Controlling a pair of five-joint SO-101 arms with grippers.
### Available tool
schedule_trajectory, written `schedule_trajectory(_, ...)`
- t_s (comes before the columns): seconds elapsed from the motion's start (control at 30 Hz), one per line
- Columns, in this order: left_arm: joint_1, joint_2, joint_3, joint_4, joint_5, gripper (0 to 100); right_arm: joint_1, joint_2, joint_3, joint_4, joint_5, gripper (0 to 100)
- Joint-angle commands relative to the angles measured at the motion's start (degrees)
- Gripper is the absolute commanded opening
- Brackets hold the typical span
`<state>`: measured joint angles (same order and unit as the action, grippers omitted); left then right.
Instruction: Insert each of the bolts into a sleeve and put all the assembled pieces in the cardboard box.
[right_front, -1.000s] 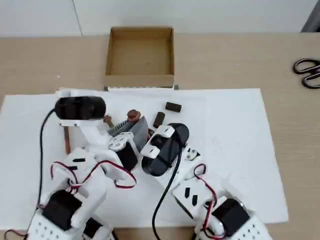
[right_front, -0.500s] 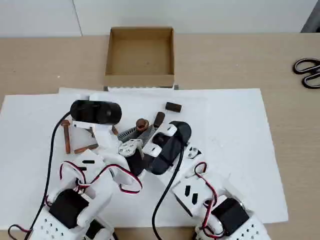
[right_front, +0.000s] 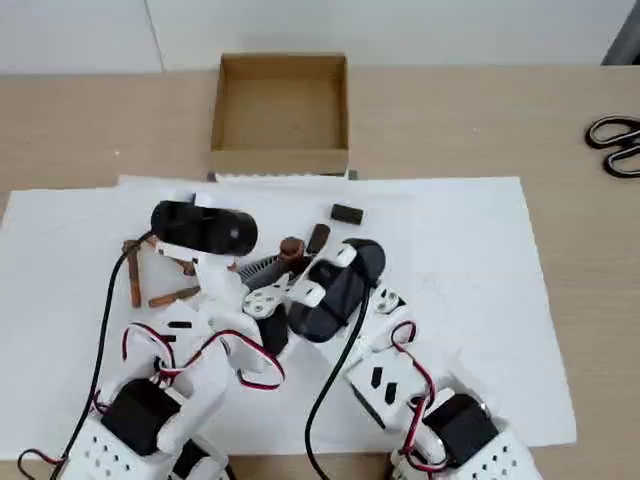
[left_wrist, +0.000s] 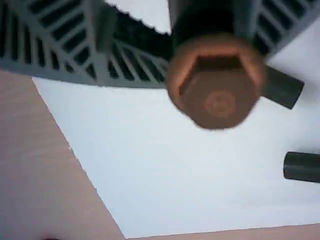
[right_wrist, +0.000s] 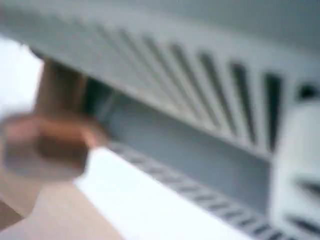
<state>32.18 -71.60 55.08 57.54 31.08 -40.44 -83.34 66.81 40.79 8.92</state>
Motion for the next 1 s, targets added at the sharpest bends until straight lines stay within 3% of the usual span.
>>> schedule_trajectory(0.0, 2.0, 0.2, 1.8, 1.0, -0.1, 19, 1.2, -0.3, -3.5, -3.9, 0.5, 0.2)
schedule_trajectory(0.23, 1.5, 0.2, 1.5, 0.7, -2.5, 19, 1.1, -0.3, -3.4, -1.1, 0.4, 0.2)
schedule_trajectory(0.57, -9.3, 0.3, 1.4, -0.5, -15.6, 19, 1.1, -0.4, -3.4, 0.0, 0.4, 0.2)
schedule_trajectory(0.97, -12.1, 0.2, -3.0, -0.5, -16.3, 18, 3.1, -0.7, 0.9, -0.2, 0.2, 0.2)
